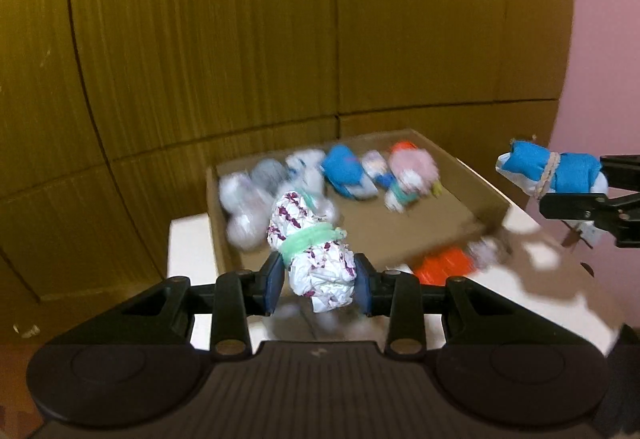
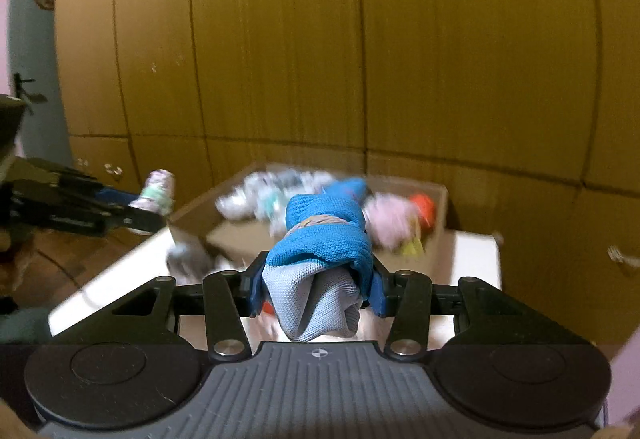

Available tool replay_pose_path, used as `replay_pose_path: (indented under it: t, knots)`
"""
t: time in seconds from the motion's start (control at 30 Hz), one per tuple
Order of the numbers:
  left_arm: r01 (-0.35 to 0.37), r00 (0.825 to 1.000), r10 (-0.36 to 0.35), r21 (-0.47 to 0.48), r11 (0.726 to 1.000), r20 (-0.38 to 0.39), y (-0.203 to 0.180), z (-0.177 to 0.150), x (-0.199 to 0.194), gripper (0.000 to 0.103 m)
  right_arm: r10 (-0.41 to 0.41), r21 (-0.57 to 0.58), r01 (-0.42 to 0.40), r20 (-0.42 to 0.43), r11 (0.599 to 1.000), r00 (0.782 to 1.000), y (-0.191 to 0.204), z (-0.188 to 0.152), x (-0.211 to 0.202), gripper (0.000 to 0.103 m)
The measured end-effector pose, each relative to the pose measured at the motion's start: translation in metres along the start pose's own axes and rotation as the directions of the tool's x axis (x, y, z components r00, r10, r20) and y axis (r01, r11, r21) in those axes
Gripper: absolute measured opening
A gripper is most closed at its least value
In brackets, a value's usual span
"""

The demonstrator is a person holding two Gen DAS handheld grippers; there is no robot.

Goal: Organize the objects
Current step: 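Carry both items into the box and lower them in front of the others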

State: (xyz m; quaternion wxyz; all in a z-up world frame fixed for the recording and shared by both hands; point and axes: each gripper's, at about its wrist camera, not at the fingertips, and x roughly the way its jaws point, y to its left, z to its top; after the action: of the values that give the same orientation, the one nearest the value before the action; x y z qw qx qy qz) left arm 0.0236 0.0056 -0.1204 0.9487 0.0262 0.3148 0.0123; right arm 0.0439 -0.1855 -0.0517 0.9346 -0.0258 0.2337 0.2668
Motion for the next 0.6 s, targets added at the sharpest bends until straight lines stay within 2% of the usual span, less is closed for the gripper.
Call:
replay_pose_path:
  t: [0.1,0.27,0.4,0.6]
  knots:
    - [0.005,1.000,-0.004,0.027,1.000,-0.022,0.009,0.019,0.018,0.033,0.041,-0.016,-0.041,0.009,0.999,0.999,0.001,0.026,0.019,0.054]
    - [0.028,0.995,-0.023,0.048,0.998,-0.093,0.021,0.033,0.057,0.033,0.127,-0.010,-0.128,-0.054,0.992,0.990,0.004,0.056,0.072,0.054]
    - [0.045,0.985,-0.031,0.079,0.996,-0.169,0.025,0.030,0.085,0.033,0.169,-0.008,-0.171,-0.119,0.985,0.978,0.008,0.063,0.118,0.054]
    - [0.060,0.970,-0.031,0.111,0.992,-0.242,0.031,0.019,0.112,0.033,0.200,-0.021,-0.210,-0.223,0.977,0.954,0.015,0.053,0.178,0.054]
